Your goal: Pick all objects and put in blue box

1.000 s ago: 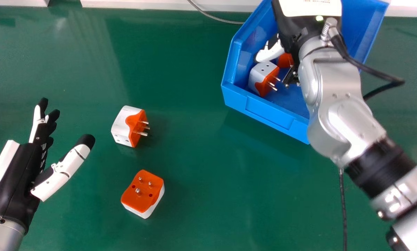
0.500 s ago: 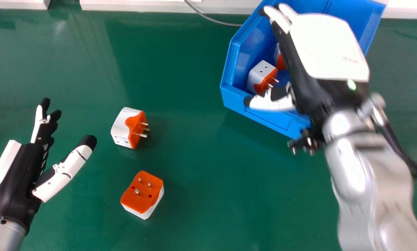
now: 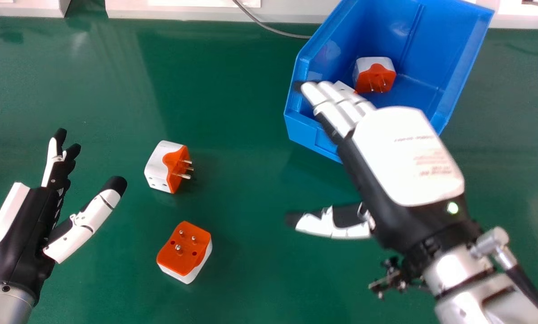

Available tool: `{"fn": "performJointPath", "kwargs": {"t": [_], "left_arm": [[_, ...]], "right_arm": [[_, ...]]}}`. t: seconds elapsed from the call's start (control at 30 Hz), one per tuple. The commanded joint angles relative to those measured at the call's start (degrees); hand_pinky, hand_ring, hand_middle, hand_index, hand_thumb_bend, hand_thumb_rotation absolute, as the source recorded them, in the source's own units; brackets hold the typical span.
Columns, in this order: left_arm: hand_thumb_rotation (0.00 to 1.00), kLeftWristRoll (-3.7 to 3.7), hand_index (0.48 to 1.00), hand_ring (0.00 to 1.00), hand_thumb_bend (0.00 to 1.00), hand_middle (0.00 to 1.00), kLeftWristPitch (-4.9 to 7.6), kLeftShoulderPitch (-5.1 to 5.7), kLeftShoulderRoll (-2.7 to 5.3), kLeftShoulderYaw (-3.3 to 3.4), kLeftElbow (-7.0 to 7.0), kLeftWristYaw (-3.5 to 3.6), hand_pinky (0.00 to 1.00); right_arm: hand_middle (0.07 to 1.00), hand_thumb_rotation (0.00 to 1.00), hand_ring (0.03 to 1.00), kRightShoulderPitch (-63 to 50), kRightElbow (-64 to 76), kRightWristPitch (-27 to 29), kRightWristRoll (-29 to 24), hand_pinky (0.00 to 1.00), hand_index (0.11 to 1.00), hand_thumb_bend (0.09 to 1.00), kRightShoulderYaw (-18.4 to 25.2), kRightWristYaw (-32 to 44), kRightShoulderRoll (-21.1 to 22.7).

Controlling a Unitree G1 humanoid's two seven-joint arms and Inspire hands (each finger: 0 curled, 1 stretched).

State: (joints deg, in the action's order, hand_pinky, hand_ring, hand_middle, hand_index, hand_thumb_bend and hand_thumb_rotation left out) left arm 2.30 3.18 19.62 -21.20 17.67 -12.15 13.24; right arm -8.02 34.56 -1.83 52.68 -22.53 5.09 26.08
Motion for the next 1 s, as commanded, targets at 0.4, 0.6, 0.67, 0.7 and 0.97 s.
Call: {"fn": "performJointPath", "kwargs": {"t": [0.4,0.6,0.67,0.7,0.97], "left_arm": [[0.65,0.4,1.0,1.0,0.45,1.0,1.46,0.09,0.54,-0.33,-0.85,-1.4,0.98],[0.68,0.41,1.0,1.0,0.47,1.0,1.59,0.39,0.84,-0.6,-1.13,-1.88,0.98],[0.7,0.46,1.0,1.0,0.47,1.0,1.55,0.56,1.1,-0.69,-1.48,-2.17,0.98],[0.71,0.43,1.0,1.0,0.48,1.0,1.52,0.63,1.26,-0.71,-1.61,-2.32,0.98],[0.76,-0.12,1.0,1.0,0.5,1.0,2.38,1.01,1.89,-0.75,-1.85,-2.35,0.99]], "right_arm": [[0.973,0.55,0.933,16.6,-20.2,20.8,-1.5,0.77,0.956,0.456,-5.3,2.4,0.4],[0.984,0.61,0.947,26.1,-31.2,26.8,3.3,0.81,0.967,0.443,-10.1,-0.2,-2.4],[0.972,0.59,0.93,28.7,-34.2,28.2,4.4,0.78,0.956,0.456,-11.3,-1.0,-3.5],[0.965,0.57,0.917,29.9,-35.5,28.7,4.9,0.76,0.945,0.467,-12.0,-1.0,-4.0],[0.959,0.56,0.918,36.4,-44.3,30.3,9.0,0.75,0.912,0.476,-17.3,-2.0,-8.0]]}}
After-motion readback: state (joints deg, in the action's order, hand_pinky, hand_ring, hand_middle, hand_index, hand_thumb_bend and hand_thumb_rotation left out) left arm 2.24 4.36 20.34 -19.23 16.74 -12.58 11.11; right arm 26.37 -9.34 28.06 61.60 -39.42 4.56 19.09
